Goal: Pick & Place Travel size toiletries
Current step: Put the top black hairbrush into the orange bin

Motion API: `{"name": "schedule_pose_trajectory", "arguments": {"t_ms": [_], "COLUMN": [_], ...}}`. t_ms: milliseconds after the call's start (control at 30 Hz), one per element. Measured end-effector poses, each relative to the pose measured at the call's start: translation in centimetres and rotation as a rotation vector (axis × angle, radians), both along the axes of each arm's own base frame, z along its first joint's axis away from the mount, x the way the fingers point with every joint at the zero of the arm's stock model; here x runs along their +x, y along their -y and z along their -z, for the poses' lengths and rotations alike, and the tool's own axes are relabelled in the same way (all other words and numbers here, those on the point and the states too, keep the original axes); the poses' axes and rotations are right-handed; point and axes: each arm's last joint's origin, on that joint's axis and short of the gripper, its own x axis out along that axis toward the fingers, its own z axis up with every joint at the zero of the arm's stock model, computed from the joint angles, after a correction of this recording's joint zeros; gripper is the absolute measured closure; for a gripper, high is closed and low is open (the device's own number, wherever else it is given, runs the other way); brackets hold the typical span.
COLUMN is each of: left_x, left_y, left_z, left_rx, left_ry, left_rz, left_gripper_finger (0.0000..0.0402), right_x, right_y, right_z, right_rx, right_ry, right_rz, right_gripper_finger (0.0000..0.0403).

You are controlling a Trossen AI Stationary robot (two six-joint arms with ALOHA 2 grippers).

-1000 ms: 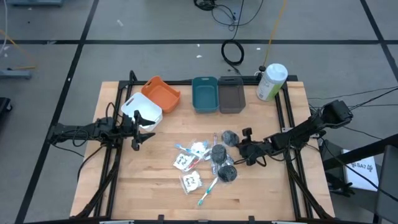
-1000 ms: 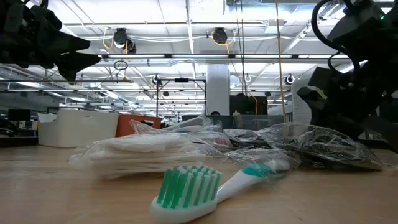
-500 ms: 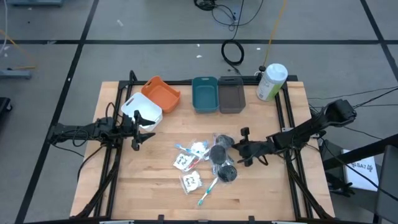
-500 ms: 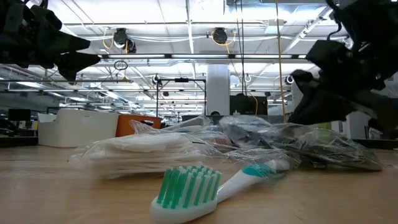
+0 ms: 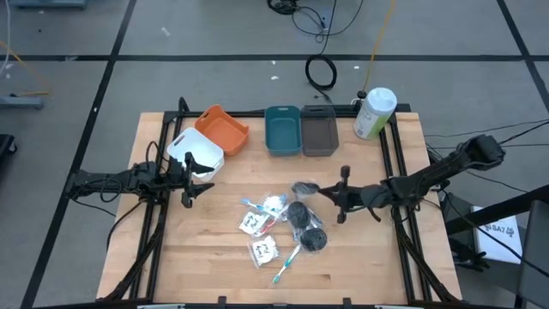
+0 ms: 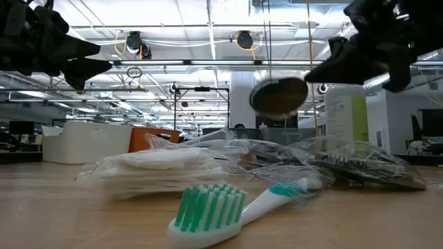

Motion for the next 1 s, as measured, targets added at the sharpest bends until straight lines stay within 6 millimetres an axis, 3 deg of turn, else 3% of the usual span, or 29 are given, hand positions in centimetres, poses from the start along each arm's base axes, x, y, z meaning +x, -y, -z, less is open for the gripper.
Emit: {"name": "schedule_pose_trajectory", "arguments": {"t_ms": [233, 1000], "left_x": [0.0, 0.0], "left_y": [0.0, 0.0], "left_z": [0.0, 0.0], "left_rx": [0.000, 0.000], "left_ry": [0.000, 0.000], "left_rz": [0.000, 0.000], "left_gripper_finger": [0.0146, 0.0146], "right_x": [0.2, 0.5], "right_y": [0.5, 1.4], "right_z": [-1.0, -1.1], "right_rx": [-0.008, -0.004], "right_ry": [0.080, 0.095], "right_rz": [0.019, 0.059], "right_gripper_finger": [0.0403, 0.0403]}}
